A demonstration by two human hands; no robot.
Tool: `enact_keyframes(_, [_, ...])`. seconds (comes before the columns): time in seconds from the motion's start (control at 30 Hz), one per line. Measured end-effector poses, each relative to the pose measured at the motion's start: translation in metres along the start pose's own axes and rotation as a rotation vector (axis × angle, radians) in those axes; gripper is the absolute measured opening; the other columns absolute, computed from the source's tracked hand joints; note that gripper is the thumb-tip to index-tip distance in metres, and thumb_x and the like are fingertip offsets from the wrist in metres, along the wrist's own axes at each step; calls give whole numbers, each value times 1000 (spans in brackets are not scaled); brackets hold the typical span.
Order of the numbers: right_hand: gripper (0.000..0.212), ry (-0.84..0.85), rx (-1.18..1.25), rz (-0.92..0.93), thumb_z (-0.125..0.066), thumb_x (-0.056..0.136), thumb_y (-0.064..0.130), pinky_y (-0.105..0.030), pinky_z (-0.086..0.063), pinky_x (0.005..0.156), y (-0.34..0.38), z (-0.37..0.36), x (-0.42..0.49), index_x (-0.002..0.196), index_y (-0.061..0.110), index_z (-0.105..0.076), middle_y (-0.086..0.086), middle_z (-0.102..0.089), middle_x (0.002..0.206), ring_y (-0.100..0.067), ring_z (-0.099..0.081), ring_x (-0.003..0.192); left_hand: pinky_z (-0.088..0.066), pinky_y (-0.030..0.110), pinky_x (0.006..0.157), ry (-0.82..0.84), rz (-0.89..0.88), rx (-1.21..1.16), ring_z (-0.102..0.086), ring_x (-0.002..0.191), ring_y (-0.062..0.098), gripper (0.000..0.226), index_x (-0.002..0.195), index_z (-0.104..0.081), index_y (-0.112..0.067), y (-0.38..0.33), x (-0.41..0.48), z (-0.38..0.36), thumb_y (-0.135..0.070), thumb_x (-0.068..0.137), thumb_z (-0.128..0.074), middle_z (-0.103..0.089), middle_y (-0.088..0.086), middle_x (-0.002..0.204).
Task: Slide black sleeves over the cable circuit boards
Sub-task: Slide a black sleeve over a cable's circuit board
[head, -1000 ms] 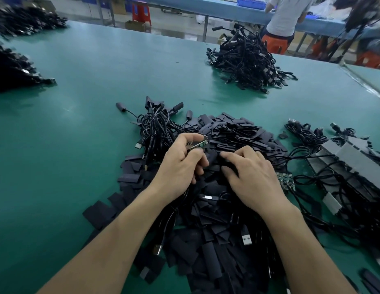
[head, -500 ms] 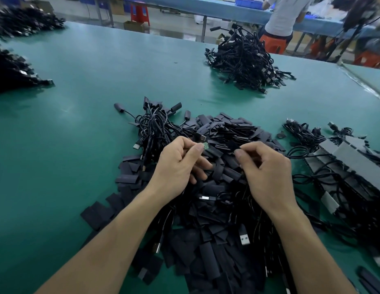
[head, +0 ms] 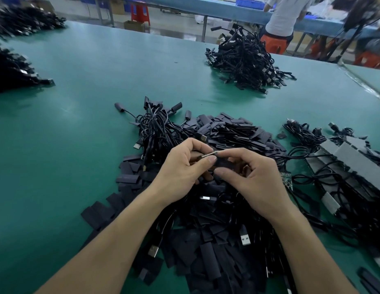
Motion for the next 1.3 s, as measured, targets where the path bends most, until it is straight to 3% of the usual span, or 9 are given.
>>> enact_keyframes(0.1, [32,-38,-164,66,-85,76,20,-15,-48,76,4,-2,2,105,25,-76,13,-70,94,-2,-64,89,-48,19,49,-16,16,-7,-72,63,17,11,94,-54,-18,1,0,0,-18,97,-64,-74,0,72])
enact_keyframes(0.2, [30,-108,-150,74,-85,75,18,-9,-45,75,4,1,3,103,23,-77,12,-70,93,-2,-64,87,-49,19,48,-38,31,-51,-74,65,20,12,93,-55,-14,0,0,1,-22,100,-59,-76,-1,76])
enact_keyframes(0.4, [34,-221,-34,37,-86,71,16,-24,-52,76,0,12,2,97,32,-73,13,-69,92,-10,-64,83,-49,19,47,-69,64,-84,-71,59,18,17,88,-62,-11,2,2,2,-24,99,-58,-76,7,75])
enact_keyframes(0.6, [29,-196,-37,46,-86,70,18,-29,-52,74,-2,11,2,92,33,-73,16,-69,88,-12,-64,81,-48,18,45,-61,75,-66,-69,54,16,23,85,-63,-13,4,2,3,-30,99,-56,-74,8,68])
enact_keyframes(0.77, [22,-134,29,62,-80,68,30,-16,-48,74,-2,10,3,89,34,-73,14,-69,85,-8,-65,82,-48,19,46,-54,74,-35,-66,50,16,25,82,-63,-13,4,2,3,-28,101,-56,-71,8,62])
enact_keyframes(0.97, [34,-100,-1,44,-87,69,18,-18,-50,76,-6,10,3,94,35,-73,17,-69,89,-11,-65,84,-47,20,46,-41,72,33,-64,49,17,30,78,-63,-10,4,2,5,-29,100,-57,-69,6,58])
enact_keyframes(1.3, [26,-86,-28,31,-87,68,17,-10,-44,69,-7,10,1,91,24,-77,10,-68,81,-6,-64,77,-47,20,46,-47,69,83,-64,48,16,28,79,-65,-12,3,2,6,-29,100,-58,-69,5,58])
Point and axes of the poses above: each hand's wrist, its own x-axis towards the middle knuckle, its own z-axis out of the back of the hand, y = z × x, the point moved 4 cm from there along x, towards the middle knuckle
